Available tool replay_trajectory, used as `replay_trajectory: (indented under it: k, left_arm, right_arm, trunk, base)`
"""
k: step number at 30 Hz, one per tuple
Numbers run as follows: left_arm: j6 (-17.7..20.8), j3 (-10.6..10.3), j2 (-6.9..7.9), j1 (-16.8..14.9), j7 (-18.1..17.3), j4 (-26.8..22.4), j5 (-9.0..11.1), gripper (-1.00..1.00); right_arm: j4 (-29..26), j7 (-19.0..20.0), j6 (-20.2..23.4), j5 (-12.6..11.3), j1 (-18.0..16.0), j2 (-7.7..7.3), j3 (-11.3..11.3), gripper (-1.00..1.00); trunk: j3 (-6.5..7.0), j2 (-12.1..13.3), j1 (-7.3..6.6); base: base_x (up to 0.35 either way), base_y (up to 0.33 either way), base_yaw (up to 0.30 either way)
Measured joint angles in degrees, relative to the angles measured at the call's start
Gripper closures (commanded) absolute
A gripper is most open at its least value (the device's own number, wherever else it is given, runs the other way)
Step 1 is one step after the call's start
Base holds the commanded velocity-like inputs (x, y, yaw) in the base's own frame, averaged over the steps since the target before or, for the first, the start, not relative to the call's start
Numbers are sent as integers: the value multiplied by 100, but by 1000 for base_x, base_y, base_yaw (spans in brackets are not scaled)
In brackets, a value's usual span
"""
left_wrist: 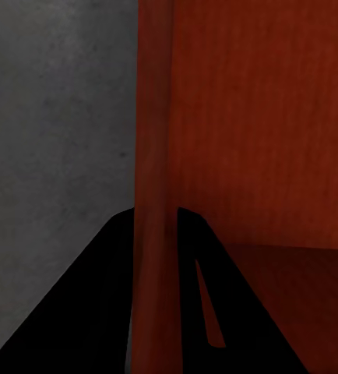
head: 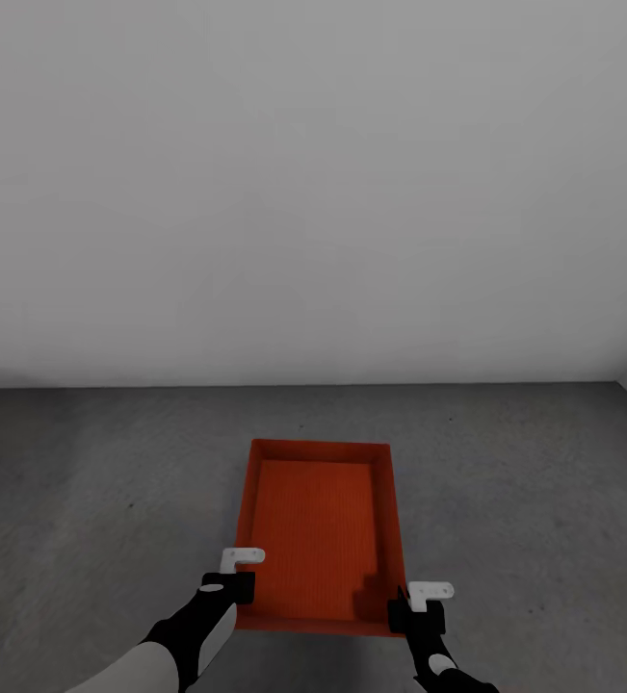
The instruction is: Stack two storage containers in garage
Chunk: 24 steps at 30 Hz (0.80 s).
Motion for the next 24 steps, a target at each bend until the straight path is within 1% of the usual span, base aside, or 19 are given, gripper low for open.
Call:
replay_trajectory:
  k: [1, 17, 24]
  left_arm:
    - [0, 0, 0, 0, 0, 0, 0, 100]
    - [0, 1, 0, 0, 0, -1, -3, 100]
    - [0, 1, -2, 0, 1, -3, -9, 100]
  right_arm:
    - [1, 0, -1, 1, 0, 0, -1, 100]
    - [-1, 0, -1, -1, 0, 0, 0, 100]
    - [7, 0, -11, 0, -1, 0, -5, 100]
  trunk:
    - [-18, -40, 22]
    - [-18, -42, 23]
    - [-12, -42, 23]
  base:
    - [0, 0, 0]
    - [0, 0, 1]
    - [0, 0, 103]
